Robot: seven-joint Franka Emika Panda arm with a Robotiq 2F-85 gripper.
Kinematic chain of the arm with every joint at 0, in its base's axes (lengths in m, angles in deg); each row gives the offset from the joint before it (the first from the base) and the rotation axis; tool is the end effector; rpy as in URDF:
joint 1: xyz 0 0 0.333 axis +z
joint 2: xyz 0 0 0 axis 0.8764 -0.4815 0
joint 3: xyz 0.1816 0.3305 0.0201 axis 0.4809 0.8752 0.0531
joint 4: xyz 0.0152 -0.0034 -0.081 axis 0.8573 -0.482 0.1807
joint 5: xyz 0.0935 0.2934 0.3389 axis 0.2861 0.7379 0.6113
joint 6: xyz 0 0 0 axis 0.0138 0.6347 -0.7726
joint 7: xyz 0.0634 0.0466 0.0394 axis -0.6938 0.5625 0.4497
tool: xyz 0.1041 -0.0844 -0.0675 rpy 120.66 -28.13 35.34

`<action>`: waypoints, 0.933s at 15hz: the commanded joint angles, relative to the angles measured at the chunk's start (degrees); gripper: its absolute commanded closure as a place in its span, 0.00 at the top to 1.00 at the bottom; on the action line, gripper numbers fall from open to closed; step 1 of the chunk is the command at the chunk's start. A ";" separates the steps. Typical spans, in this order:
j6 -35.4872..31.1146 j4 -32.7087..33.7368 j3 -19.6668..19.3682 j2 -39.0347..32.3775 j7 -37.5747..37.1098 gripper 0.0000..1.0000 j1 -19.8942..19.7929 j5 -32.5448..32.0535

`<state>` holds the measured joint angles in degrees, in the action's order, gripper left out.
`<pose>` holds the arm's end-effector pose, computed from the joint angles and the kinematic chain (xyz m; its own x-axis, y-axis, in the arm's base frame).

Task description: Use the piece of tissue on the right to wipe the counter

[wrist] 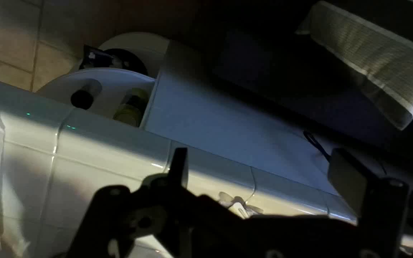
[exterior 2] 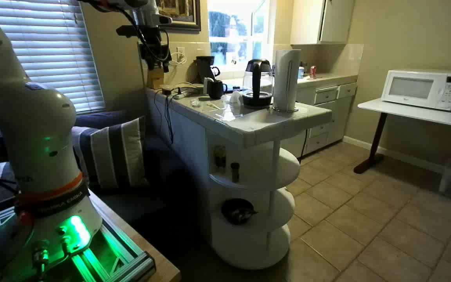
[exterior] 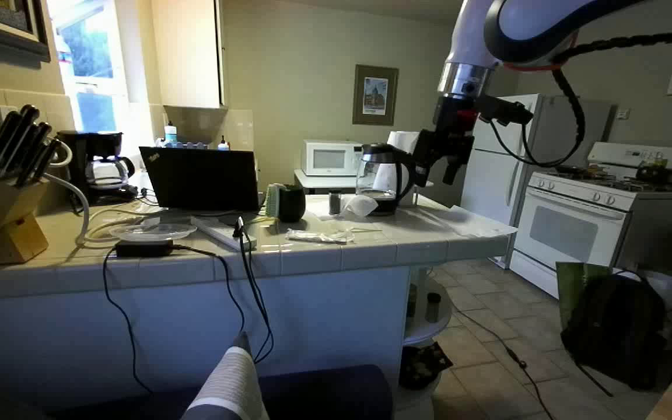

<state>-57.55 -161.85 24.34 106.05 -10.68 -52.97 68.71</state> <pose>0.4806 0.2123 0.5239 0.9763 0.1283 0.1744 0.1360 -0.9902 -0.0328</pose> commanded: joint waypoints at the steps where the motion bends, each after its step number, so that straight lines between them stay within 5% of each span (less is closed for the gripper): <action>1: 0.09 0.10 -0.45 -0.08 -0.17 1.00 0.52 -0.21; 11: 0.09 0.10 -0.44 -0.08 -0.17 1.00 0.53 -0.21; 14: -1.84 -0.16 -0.41 -2.57 -9.55 1.00 -3.00 -3.56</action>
<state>-57.55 -161.84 24.30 105.80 -13.72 -53.58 67.65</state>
